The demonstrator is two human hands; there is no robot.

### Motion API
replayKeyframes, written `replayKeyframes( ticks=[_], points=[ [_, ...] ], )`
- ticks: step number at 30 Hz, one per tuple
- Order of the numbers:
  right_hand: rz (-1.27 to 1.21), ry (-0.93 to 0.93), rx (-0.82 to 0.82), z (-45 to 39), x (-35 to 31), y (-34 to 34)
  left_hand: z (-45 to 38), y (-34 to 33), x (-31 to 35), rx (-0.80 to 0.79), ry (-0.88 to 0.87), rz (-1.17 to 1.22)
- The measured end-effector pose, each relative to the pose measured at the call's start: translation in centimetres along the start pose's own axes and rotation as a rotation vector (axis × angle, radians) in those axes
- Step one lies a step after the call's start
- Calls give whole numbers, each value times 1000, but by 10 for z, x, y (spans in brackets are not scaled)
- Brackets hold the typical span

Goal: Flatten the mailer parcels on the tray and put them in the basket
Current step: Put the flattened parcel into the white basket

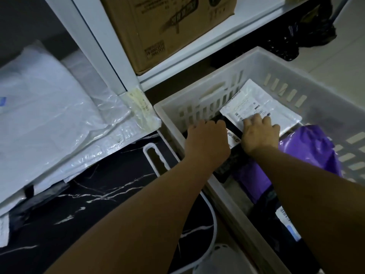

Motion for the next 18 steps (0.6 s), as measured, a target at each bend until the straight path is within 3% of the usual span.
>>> replayKeyframes(
  ticks=[4,9,18],
  points=[
    [-75,-48,-334,1,-3,-45,0,-1,0,12,10,-6],
    [-105,2,-518,-4,2,-65,-1,-1,1,20,1,-26],
    [-118,20,-535,-9,5,-68,0,1,1,37,-2,-20]
  ],
)
Point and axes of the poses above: each hand's wrist, its own z-axis away from the middle knuckle, its own y-axis out of the back of the hand, x = y × z, the point moved 7 cm from there along -z, towards the middle knuckle, and after that the axes turned 5 degrees about -y, right-handed, at the moved point
